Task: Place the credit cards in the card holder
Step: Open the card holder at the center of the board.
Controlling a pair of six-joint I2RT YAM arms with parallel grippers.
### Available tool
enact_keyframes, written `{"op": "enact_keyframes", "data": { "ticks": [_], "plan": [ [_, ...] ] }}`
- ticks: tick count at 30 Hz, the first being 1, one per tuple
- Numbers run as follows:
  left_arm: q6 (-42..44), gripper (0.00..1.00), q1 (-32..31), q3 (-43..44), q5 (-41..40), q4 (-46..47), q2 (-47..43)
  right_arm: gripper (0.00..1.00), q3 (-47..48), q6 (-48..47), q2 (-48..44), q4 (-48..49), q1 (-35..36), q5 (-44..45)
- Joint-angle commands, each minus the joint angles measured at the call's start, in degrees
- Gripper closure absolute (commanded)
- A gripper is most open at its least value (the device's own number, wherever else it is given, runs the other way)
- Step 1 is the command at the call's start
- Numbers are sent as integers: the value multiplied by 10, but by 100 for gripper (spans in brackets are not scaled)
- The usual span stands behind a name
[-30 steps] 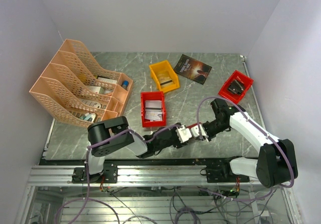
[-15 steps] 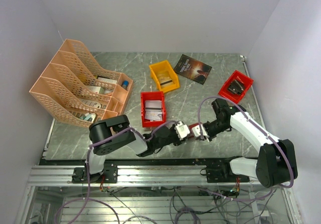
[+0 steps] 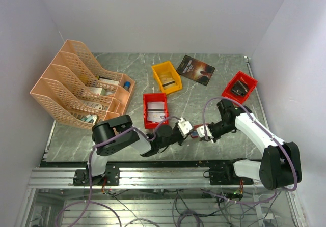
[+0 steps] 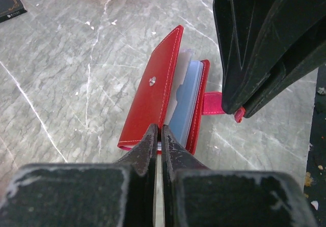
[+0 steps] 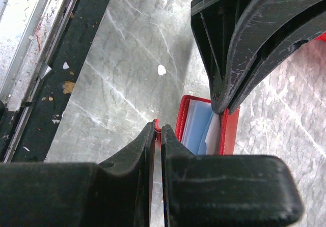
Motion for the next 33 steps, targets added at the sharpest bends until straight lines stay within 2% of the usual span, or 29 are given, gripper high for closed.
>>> {"op": "enact_keyframes", "data": {
  "ticks": [1,8,18,25,29,33],
  "plan": [
    [-27,93,3,26,15,60,9,99,15,-12,-11,-15,-10,-17],
    [-82,93,3,2,-50,60,-32,99,17,-5,-13,-14,-41,-11],
    [-250,93,-1,-35,-103,-89,-143,94,16,-16,6,-27,-59,-10],
    [-309,93,-1,-38,-114,-176,-177,74,12,-9,5,-24,-64,-15],
    [-377,93,-1,-44,-123,-224,-209,70,27,-10,5,-43,-79,-47],
    [-447,93,-1,-68,-142,-253,-243,63,45,78,3,-8,-93,-93]
  ]
}}
